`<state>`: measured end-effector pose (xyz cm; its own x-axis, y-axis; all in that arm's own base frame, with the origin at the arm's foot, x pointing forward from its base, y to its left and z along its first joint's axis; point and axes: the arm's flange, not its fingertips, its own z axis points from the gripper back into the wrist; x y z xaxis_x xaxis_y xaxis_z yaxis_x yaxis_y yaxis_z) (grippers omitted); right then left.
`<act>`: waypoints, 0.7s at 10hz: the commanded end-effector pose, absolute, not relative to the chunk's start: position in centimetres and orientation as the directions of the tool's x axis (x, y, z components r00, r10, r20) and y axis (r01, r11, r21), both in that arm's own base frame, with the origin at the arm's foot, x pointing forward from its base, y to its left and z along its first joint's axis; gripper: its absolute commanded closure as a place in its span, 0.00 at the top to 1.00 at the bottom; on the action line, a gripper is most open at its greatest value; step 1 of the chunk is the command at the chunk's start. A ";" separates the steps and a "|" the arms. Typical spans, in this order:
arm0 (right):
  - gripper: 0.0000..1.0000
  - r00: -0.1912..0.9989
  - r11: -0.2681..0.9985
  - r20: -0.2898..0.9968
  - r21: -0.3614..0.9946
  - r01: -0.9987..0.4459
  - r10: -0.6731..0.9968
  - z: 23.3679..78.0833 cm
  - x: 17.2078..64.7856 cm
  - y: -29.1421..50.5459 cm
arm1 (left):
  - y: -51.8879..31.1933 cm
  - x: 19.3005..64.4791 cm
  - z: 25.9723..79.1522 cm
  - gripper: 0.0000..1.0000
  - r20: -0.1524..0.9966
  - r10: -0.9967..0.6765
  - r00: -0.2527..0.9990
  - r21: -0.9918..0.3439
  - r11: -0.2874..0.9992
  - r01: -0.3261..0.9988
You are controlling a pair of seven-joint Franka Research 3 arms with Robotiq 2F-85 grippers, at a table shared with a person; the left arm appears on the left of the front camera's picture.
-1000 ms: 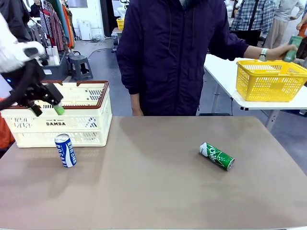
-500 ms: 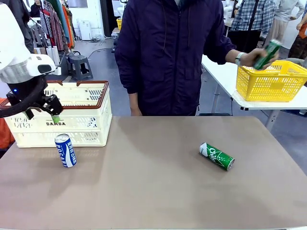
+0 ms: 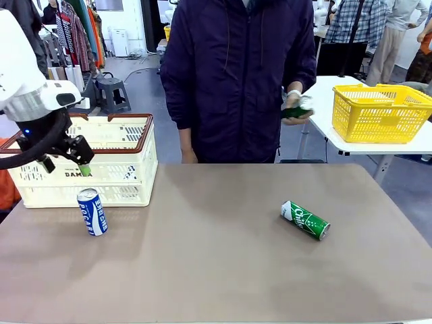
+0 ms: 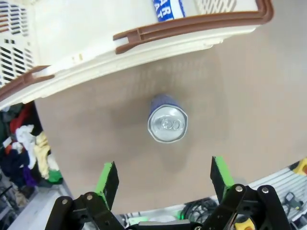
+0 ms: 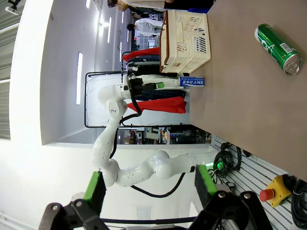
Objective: Place the drinks into the Shopping basket.
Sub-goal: Pick up one drink and place it into the Shopping basket.
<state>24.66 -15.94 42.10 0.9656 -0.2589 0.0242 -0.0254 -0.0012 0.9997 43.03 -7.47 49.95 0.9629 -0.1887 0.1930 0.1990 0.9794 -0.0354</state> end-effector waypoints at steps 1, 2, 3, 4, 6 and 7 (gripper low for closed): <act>1.00 0.964 -0.022 0.006 1.000 -0.012 -0.265 42.8 24.7 -15.9 | -7.4 42.6 47.6 1.00 0.240 -0.100 0.966 -0.093 0.988 0.125; 1.00 0.964 -0.022 0.006 1.000 -0.012 -0.265 42.8 24.7 -15.9 | -7.3 42.7 46.4 1.00 0.236 -0.086 0.968 -0.085 0.990 0.109; 1.00 0.964 -0.022 0.006 1.000 -0.012 -0.265 42.8 24.7 -15.9 | -7.4 43.1 45.2 1.00 0.227 -0.076 0.971 -0.085 0.992 0.098; 1.00 0.964 -0.022 0.006 1.000 -0.012 -0.265 42.8 24.7 -15.9 | -7.7 43.8 44.1 1.00 0.186 -0.079 0.979 -0.082 0.992 0.095; 1.00 0.964 -0.022 0.006 1.000 -0.012 -0.265 42.8 24.7 -15.9 | -8.2 45.0 42.2 1.00 0.176 -0.043 0.983 -0.070 0.996 0.056; 1.00 0.964 -0.022 0.006 1.000 -0.012 -0.265 42.8 24.7 -15.9 | -8.4 45.4 41.4 1.00 0.175 -0.048 0.983 -0.066 0.996 0.060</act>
